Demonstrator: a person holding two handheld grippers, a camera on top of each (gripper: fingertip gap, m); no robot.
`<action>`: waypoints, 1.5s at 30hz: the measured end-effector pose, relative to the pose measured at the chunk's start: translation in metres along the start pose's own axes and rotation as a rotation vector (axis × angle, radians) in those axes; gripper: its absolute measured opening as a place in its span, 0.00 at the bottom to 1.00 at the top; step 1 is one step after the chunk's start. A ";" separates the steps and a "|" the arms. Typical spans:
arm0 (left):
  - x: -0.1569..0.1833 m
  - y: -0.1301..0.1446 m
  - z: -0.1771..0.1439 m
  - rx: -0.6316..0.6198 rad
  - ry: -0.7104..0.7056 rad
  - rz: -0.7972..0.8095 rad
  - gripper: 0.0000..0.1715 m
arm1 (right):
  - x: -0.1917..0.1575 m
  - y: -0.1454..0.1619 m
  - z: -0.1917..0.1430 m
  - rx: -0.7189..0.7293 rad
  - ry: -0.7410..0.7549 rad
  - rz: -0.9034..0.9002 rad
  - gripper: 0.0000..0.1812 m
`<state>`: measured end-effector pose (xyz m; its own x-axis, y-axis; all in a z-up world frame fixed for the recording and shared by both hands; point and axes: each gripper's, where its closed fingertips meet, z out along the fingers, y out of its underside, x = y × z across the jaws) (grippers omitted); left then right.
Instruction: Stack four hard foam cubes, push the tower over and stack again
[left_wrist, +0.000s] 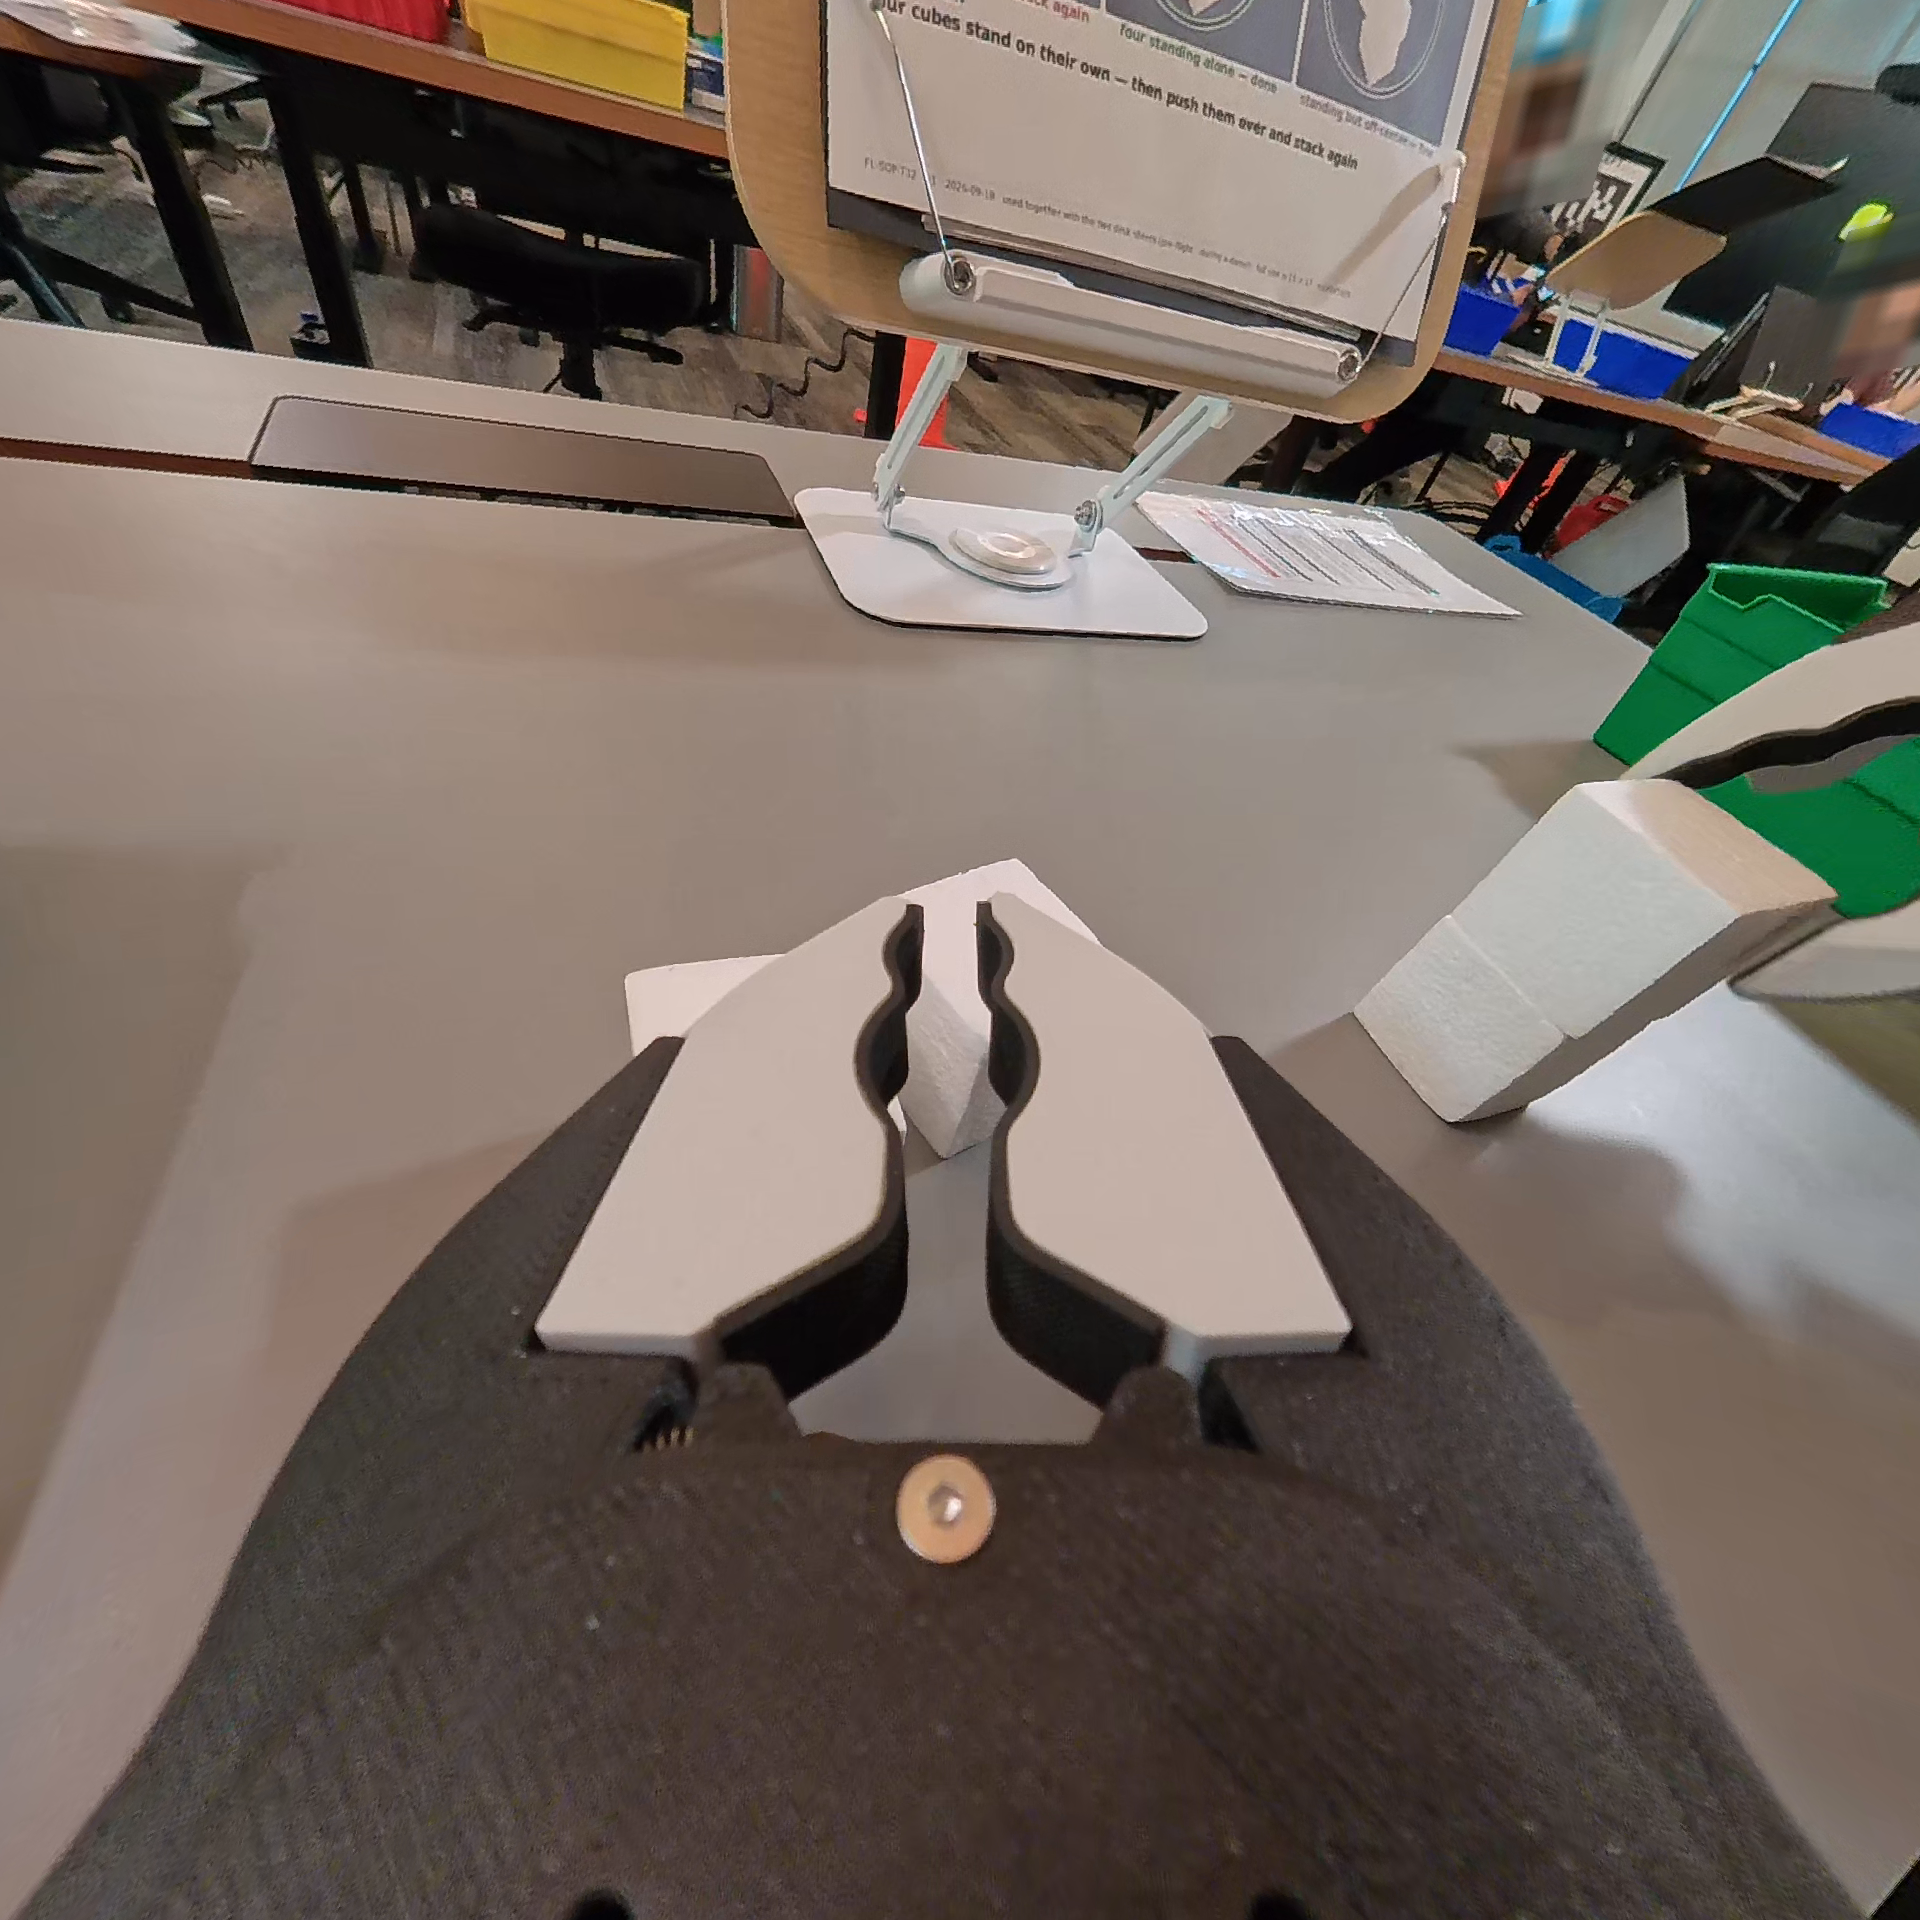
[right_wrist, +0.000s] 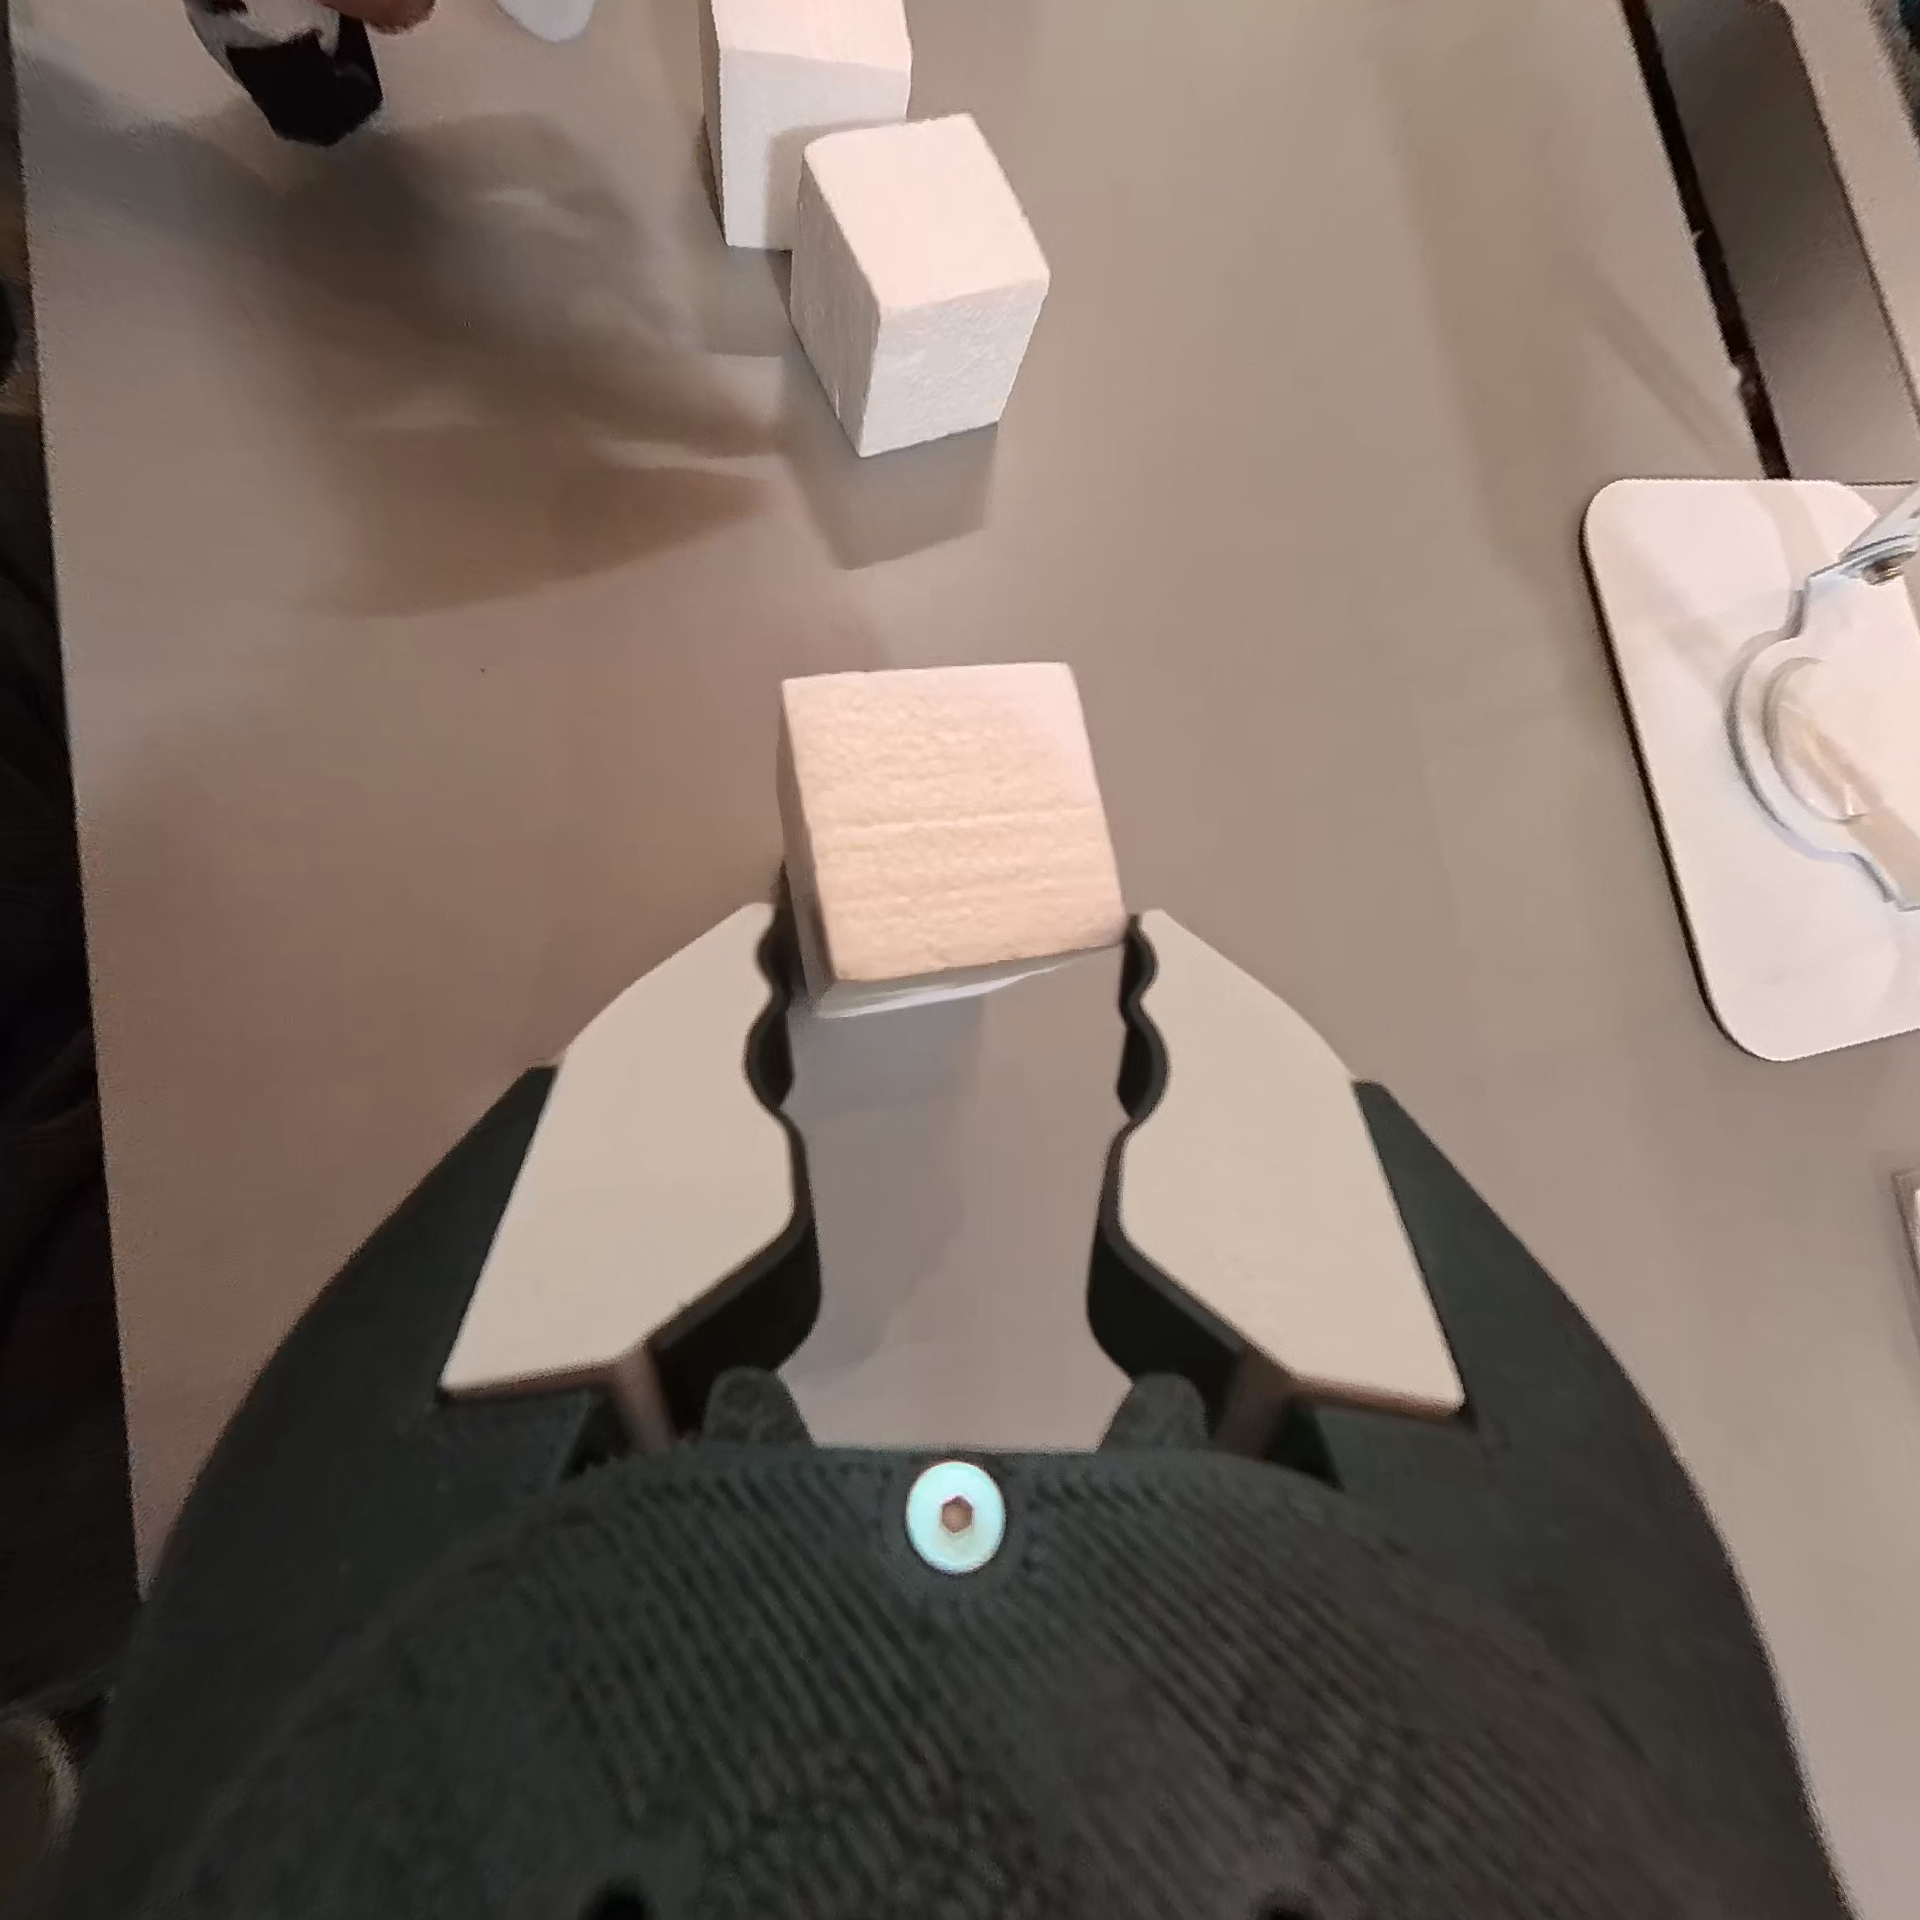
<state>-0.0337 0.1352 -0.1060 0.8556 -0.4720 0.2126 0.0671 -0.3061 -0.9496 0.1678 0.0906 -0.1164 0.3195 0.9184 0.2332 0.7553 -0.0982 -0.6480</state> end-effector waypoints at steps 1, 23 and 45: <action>0.000 0.000 0.000 0.000 0.000 0.000 0.06 | -0.002 0.003 0.003 -0.014 -0.001 -0.005 0.38; -0.011 -0.014 -0.007 0.077 -0.063 -0.002 0.05 | 0.016 -0.029 -0.031 0.169 0.053 0.076 0.41; -0.050 -0.042 -0.029 0.243 -0.216 -0.077 0.09 | -0.014 -0.119 0.125 -0.308 -0.283 -0.422 0.42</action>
<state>-0.0938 0.1477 -0.0699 0.9305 -0.2613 0.2567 0.2337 -0.1161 -0.9654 0.0014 0.1375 -0.1331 -0.1777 0.9646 0.1947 0.9288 0.2298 -0.2909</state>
